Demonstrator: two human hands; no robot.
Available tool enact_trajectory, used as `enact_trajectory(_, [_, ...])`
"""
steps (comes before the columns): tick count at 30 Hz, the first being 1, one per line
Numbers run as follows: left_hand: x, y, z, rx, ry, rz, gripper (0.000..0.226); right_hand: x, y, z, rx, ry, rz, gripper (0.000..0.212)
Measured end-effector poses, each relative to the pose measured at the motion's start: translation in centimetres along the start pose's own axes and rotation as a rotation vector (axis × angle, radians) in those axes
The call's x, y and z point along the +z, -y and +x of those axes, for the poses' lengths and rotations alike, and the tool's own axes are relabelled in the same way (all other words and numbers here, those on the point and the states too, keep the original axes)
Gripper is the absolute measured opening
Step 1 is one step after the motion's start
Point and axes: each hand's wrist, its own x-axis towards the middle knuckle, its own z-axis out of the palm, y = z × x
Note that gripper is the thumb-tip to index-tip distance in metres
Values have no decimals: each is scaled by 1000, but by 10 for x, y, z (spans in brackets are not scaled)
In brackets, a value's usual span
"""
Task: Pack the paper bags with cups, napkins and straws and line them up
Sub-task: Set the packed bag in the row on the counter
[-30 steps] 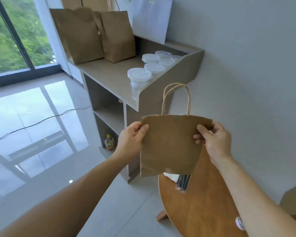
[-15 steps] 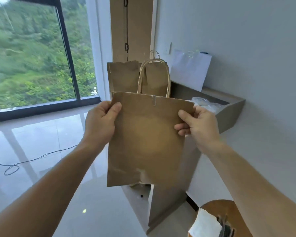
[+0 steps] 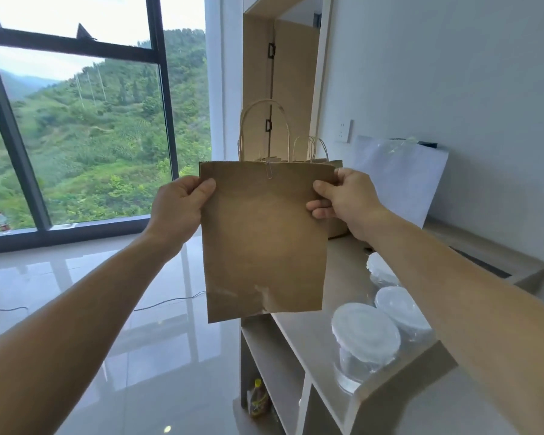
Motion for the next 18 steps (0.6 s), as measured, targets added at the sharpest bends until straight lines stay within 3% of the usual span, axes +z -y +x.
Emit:
enact_trajectory(4, [10, 36, 55, 18, -1, 39, 22, 19, -23, 73, 76, 3, -42, 48])
enact_trajectory(8, [20, 75, 117, 7, 34, 91, 22, 40, -47, 143, 102, -20, -68, 56])
enact_trajectory(11, [31, 106, 158, -5, 67, 138, 24, 54, -69, 191, 123, -54, -119, 51])
enact_trajectory(15, [44, 142, 199, -22, 111, 223, 33, 68, -93, 243, 111, -72, -233, 11])
enact_trajectory(18, [53, 163, 220, -34, 136, 243, 33, 75, -106, 274, 89, -88, -320, 10])
